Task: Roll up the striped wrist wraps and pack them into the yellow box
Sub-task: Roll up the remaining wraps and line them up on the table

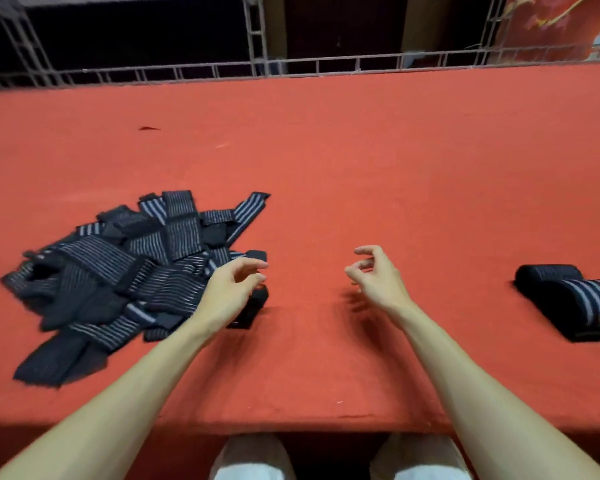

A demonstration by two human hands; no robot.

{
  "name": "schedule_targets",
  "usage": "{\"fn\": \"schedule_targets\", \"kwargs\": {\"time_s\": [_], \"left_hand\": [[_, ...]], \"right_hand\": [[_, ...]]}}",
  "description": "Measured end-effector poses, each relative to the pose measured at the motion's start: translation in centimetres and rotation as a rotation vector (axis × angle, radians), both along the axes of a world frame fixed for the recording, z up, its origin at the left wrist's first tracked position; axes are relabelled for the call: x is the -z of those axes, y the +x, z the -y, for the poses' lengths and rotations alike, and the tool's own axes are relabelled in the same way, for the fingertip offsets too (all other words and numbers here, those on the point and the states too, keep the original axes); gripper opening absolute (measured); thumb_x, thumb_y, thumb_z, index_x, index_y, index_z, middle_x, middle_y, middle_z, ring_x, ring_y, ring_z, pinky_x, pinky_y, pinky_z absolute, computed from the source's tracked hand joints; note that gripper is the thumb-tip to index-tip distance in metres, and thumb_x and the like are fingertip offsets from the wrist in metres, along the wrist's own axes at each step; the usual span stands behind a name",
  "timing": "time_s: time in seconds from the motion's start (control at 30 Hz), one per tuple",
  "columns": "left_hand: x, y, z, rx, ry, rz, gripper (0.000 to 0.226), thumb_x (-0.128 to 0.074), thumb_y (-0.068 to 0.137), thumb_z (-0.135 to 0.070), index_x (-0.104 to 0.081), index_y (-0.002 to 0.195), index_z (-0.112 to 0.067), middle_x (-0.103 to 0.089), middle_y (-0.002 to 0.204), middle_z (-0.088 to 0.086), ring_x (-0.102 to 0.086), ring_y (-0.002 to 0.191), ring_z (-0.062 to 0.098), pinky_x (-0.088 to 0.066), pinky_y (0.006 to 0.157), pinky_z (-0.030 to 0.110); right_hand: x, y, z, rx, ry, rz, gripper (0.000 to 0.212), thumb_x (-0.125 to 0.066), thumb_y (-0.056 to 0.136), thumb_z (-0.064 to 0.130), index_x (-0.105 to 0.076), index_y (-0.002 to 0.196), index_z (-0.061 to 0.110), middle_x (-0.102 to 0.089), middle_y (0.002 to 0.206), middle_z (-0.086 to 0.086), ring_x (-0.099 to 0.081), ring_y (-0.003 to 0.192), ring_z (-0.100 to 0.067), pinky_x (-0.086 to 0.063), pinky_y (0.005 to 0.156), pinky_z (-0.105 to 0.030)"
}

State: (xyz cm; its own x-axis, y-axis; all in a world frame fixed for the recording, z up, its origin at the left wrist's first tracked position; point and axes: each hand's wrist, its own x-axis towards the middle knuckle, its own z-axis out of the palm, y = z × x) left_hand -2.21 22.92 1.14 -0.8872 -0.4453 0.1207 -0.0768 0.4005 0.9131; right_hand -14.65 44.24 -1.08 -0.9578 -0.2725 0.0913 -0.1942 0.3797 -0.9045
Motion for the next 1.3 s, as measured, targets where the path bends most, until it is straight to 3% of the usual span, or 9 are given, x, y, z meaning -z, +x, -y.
{"fn": "schedule_targets", "kwargs": {"time_s": [0.27, 0.5, 0.6, 0.7, 0.9, 1.0, 1.1, 1.23, 1.3], "left_hand": [[4.6, 2.9, 6.9, -0.241, -0.156, -0.103, 0.022, -0.061, 0.085, 0.0, -0.069, 0.091, -0.02, -0.066, 0.094, -0.005, -0.057, 0.084, -0.001, -0.038, 0.075, 0.005], [7.3, 2.6, 7.6, -0.354, -0.075, -0.238, 0.023, -0.053, 0.086, -0.003, -0.069, 0.087, -0.019, -0.068, 0.086, -0.003, -0.062, 0.08, 0.012, -0.041, 0.071, 0.009], [7.6, 2.4, 7.7, -0.239, -0.184, -0.2, 0.029, -0.048, 0.084, -0.02, -0.071, 0.102, -0.022, -0.068, 0.1, -0.011, -0.059, 0.09, 0.002, -0.042, 0.078, 0.012], [7.9, 2.4, 7.7, -0.187, -0.277, -0.083, 0.038, -0.042, 0.085, -0.038, -0.07, 0.109, -0.034, -0.068, 0.105, -0.012, -0.058, 0.099, 0.006, -0.043, 0.089, 0.027], [8.0, 2.5, 7.3, -0.137, -0.449, -0.003, 0.026, -0.047, 0.094, -0.035, -0.066, 0.111, -0.04, -0.067, 0.103, -0.015, -0.052, 0.095, 0.001, -0.032, 0.093, 0.023], [7.0, 2.8, 6.6, -0.126, -0.292, -0.089, 0.022, -0.049, 0.092, -0.034, -0.066, 0.106, -0.039, -0.068, 0.102, -0.017, -0.056, 0.094, -0.002, -0.039, 0.095, 0.027], [4.0, 2.9, 4.5, -0.149, -0.167, -0.264, 0.015, -0.058, 0.092, -0.033, -0.064, 0.105, -0.03, -0.057, 0.1, -0.011, -0.054, 0.09, -0.002, -0.04, 0.081, 0.02], [-0.4, 1.8, 1.8, -0.018, -0.078, -0.225, 0.07, -0.061, 0.075, -0.057, -0.047, 0.134, -0.023, -0.043, 0.119, -0.009, -0.041, 0.113, 0.002, -0.032, 0.1, 0.016], [-2.4, 1.3, 0.5, 0.07, -0.008, -0.188, 0.075, -0.067, 0.072, -0.057, -0.043, 0.135, -0.024, -0.048, 0.126, -0.009, -0.042, 0.12, 0.002, -0.031, 0.103, 0.02]], "right_hand": [[0.7, 3.3, 10.3, -0.259, 0.037, 0.154, 0.011, -0.061, 0.093, 0.014, -0.058, 0.104, 0.016, -0.06, 0.075, -0.001, -0.058, 0.054, -0.02, -0.053, 0.049, -0.036], [1.6, 3.0, 16.6, -0.198, 0.139, 0.129, 0.018, -0.067, 0.089, 0.029, -0.06, 0.094, 0.013, -0.07, 0.079, -0.005, -0.064, 0.056, -0.014, -0.048, 0.057, -0.019], [2.4, 2.7, 17.4, -0.168, 0.331, 0.102, 0.032, -0.077, 0.079, 0.04, -0.061, 0.093, 0.015, -0.068, 0.084, -0.003, -0.064, 0.076, -0.017, -0.045, 0.065, -0.026], [2.3, 2.9, 17.6, -0.155, 0.393, 0.067, 0.017, -0.072, 0.078, 0.025, -0.069, 0.084, 0.009, -0.071, 0.085, -0.009, -0.064, 0.087, -0.023, -0.049, 0.072, -0.031], [1.6, 3.9, 15.9, -0.106, 0.182, 0.096, 0.014, -0.062, 0.079, 0.015, -0.075, 0.083, 0.014, -0.071, 0.076, -0.002, -0.06, 0.066, -0.011, -0.049, 0.066, -0.029], [0.7, 4.1, 13.9, -0.128, 0.031, 0.133, 0.017, -0.057, 0.081, 0.013, -0.072, 0.082, 0.022, -0.068, 0.069, 0.007, -0.061, 0.059, -0.015, -0.055, 0.06, -0.038], [-1.6, 4.4, 11.7, -0.207, -0.051, 0.042, 0.024, -0.058, 0.086, 0.004, -0.07, 0.082, 0.025, -0.072, 0.087, -0.001, -0.067, 0.073, -0.017, -0.059, 0.066, -0.037], [-5.7, 5.2, 8.7, -0.32, -0.114, -0.068, 0.02, -0.063, 0.089, -0.001, -0.07, 0.094, 0.016, -0.072, 0.09, -0.007, -0.067, 0.072, -0.012, -0.055, 0.06, -0.025], [-7.7, 5.6, 6.8, -0.337, -0.137, -0.122, 0.019, -0.063, 0.089, -0.001, -0.071, 0.097, 0.014, -0.072, 0.086, -0.001, -0.065, 0.068, -0.004, -0.052, 0.061, -0.019]]}}
